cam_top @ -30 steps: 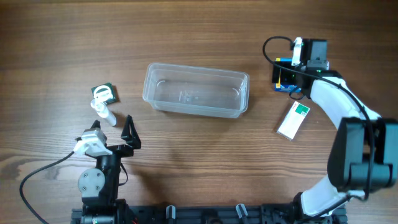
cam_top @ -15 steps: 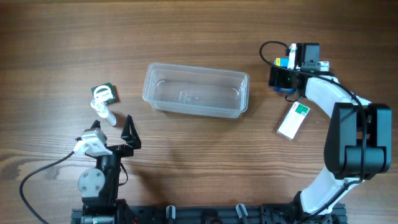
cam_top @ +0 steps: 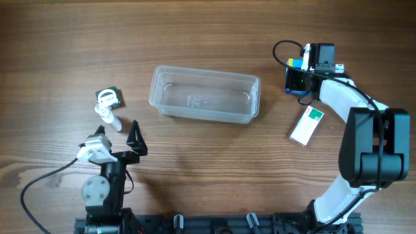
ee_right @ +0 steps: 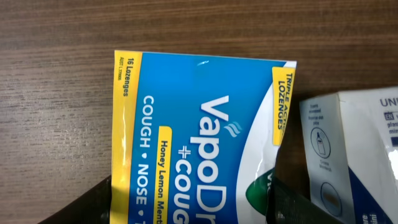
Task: Pack container
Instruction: 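Move the right gripper over the blue VapoDrops box and grasp it, then carry the VapoDrops box left and lower it into the container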
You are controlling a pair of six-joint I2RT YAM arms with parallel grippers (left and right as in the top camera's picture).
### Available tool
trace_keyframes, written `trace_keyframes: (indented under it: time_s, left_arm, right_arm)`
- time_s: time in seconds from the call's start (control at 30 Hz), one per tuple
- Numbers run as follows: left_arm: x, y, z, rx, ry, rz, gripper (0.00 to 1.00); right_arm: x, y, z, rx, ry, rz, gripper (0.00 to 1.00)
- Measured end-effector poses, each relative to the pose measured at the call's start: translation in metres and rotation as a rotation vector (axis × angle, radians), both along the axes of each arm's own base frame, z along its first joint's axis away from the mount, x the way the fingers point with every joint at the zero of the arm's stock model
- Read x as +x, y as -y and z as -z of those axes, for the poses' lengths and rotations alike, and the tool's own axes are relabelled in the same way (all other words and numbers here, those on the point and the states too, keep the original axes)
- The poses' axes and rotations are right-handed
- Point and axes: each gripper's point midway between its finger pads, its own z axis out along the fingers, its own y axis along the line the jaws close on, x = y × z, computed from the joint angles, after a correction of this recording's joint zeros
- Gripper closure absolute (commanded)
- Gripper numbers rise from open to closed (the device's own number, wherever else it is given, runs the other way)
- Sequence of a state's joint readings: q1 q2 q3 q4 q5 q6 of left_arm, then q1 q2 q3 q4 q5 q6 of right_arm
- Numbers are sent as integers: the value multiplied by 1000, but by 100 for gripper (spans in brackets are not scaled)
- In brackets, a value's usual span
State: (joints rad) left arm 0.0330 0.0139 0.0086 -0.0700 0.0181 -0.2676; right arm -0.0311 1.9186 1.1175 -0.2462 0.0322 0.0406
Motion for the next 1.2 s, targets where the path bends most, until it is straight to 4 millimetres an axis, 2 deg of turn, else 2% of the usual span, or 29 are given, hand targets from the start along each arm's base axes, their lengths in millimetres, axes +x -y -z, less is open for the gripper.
trace_keyframes:
  time_s: [0.27, 0.43, 0.47, 0.53, 0.73, 0.77, 0.83, 0.97, 1.2]
  left_arm:
    - [0, 0, 0, 0, 0, 0, 0]
    - [0, 0, 0, 0, 0, 0, 0]
    - [0, 0, 0, 0, 0, 0, 0]
    - [0, 0, 0, 0, 0, 0, 0]
    - [0, 0, 0, 0, 0, 0, 0]
    - [0, 0, 0, 0, 0, 0, 0]
    - [0, 0, 0, 0, 0, 0, 0]
    - [0, 0, 0, 0, 0, 0, 0]
    - [0, 0, 0, 0, 0, 0, 0]
  right_arm:
    - [-11, -3, -10, 19, -104, 2, 40]
    - [-8, -11, -38, 72, -136, 3, 43]
    - [-7, -16, -52, 99, -128, -2, 43]
    - [-7, -22, -65, 125, -122, -14, 43]
    - [-22, -67, -120, 235, -89, -122, 43]
    - [-27, -85, -137, 270, -67, -166, 43]
    - [-35, -103, -153, 302, -49, -207, 43]
    - [-57, -135, -166, 353, -81, -250, 42]
    - [-89, -191, -165, 405, -168, -301, 42]
